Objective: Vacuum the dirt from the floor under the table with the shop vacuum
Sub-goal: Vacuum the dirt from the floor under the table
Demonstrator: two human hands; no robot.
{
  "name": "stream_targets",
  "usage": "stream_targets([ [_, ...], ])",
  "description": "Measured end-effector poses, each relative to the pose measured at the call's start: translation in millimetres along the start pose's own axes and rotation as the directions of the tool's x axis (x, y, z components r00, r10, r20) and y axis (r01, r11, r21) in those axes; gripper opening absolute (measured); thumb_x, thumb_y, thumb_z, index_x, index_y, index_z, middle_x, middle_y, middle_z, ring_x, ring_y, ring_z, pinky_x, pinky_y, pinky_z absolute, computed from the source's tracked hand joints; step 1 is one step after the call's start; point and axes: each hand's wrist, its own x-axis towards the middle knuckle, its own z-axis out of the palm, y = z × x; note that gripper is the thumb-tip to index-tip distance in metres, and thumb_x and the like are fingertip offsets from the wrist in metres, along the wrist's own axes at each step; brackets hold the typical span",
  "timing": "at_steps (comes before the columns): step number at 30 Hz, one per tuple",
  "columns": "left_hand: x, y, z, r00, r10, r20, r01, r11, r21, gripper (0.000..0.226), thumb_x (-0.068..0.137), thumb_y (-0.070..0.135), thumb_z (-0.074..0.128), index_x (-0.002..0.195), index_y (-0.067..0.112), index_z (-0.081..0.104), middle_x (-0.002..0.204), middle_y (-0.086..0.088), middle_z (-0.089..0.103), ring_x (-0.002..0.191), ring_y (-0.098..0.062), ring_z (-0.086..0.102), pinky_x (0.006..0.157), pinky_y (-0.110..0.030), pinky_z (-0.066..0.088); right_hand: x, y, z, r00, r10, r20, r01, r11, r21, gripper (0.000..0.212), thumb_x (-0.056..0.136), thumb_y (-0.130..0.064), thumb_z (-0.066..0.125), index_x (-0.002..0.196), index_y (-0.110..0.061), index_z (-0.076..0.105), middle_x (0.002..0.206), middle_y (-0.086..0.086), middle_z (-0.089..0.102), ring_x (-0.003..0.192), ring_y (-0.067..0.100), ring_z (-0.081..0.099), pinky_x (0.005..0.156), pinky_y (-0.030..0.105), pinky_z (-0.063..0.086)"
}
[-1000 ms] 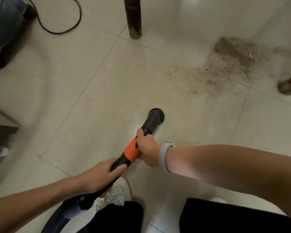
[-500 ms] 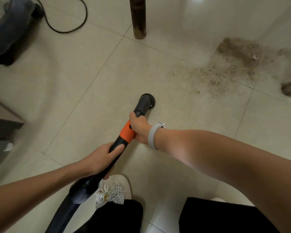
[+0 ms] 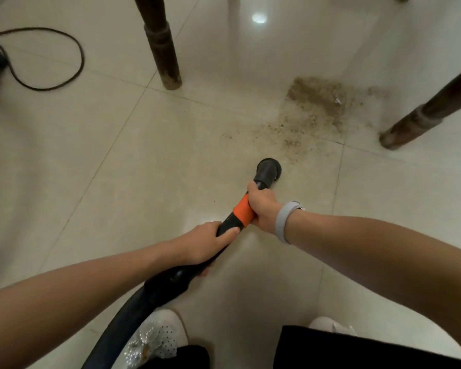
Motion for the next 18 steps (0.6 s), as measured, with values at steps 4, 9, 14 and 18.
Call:
stream_targets([
  [4, 29.2, 29.8, 14.1, 0.998, 0.038, 0.044, -0.043, 0.992, 0.12, 0.034, 0.095, 0.049, 0.041, 0.082, 0.017, 0.041, 0.057, -0.005, 0.055, 0.035, -0.018, 0.051, 0.039, -0.023, 0.043, 9.4, -8.0, -43.3, 0.994, 0.005, -0.105, -0.003, 1.0, 0.025, 0.043, 0.1, -0.036, 0.036, 0.128, -0.004, 0.043, 0.115, 0.015, 0.052, 0.111, 0.035, 0.054, 0.094, 0.049, 0.048],
  [9, 56.3, 65.4, 28.0, 0.995, 0.072, 0.072, -0.087, 0.97, 0.225, 0.033, 0.094, 0.05, 0.041, 0.083, 0.019, 0.043, 0.064, -0.004, 0.055, 0.037, -0.016, 0.052, 0.043, -0.026, 0.046, 22.3, -19.6, -88.3, 0.986, 0.018, -0.166, -0.005, 0.997, 0.08, 0.046, 0.101, -0.035, 0.035, 0.134, -0.004, 0.038, 0.129, 0.017, 0.049, 0.117, 0.035, 0.051, 0.095, 0.048, 0.047],
  [14, 79.6, 97.3, 34.1, 0.996, 0.054, 0.072, -0.07, 0.969, 0.238, 0.039, 0.093, 0.051, 0.042, 0.1, 0.013, 0.048, 0.068, -0.006, 0.055, 0.045, -0.021, 0.054, 0.047, -0.029, 0.049, 38.3, -37.0, -117.0, 0.982, 0.017, -0.187, 0.013, 0.987, 0.158, 0.045, 0.1, -0.035, 0.036, 0.132, -0.003, 0.04, 0.116, 0.016, 0.05, 0.116, 0.036, 0.051, 0.1, 0.051, 0.044],
  [18, 81.4, 111.3, 35.4, 0.996, 0.074, 0.04, -0.082, 0.964, 0.253, 0.033, 0.093, 0.051, 0.044, 0.09, 0.019, 0.046, 0.067, -0.005, 0.055, 0.041, -0.016, 0.052, 0.044, -0.026, 0.047, 42.2, -45.9, -126.4, 0.978, 0.01, -0.207, 0.017, 0.991, 0.129, 0.049, 0.101, -0.036, 0.033, 0.135, -0.002, 0.04, 0.131, 0.02, 0.05, 0.118, 0.037, 0.05, 0.101, 0.05, 0.043],
])
